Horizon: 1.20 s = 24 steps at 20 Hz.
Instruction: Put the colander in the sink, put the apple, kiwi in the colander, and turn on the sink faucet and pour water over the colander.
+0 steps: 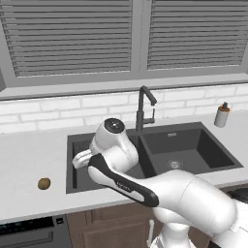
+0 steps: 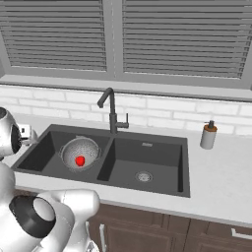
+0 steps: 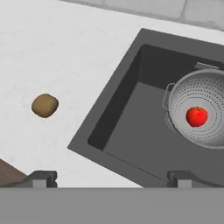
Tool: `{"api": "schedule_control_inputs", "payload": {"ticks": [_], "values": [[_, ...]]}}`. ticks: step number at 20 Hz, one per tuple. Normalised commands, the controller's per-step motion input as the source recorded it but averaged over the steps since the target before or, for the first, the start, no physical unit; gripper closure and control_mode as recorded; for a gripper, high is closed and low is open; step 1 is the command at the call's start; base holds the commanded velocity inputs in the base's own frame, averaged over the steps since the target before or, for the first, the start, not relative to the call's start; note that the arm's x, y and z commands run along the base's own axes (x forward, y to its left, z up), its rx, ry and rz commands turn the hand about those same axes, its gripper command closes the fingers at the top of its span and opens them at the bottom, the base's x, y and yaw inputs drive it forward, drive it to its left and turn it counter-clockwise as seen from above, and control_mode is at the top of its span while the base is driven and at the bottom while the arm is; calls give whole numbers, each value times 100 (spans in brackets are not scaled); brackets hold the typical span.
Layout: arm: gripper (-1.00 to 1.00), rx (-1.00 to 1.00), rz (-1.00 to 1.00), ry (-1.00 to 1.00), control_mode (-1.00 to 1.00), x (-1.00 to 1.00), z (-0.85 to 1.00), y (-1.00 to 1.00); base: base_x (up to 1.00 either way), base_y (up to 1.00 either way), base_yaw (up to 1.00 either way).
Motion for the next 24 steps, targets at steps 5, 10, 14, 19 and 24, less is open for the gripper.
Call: {"api": "schedule_control_inputs", "payload": {"ticks": [5, 10, 14, 19, 24], "values": [[-100, -2, -1, 25, -100, -4, 0, 67, 0, 0, 0], [-100, -2, -1, 21, -100, 0, 0, 65, 0, 0, 0], [-100, -7, -7, 4, -100, -3, -10, 60, 0, 0, 0], [-100, -13, -8, 1, -100, 0, -25, 57, 0, 0, 0], [-100, -13, -8, 6, -100, 3, -27, 48, 0, 0, 0]]}}
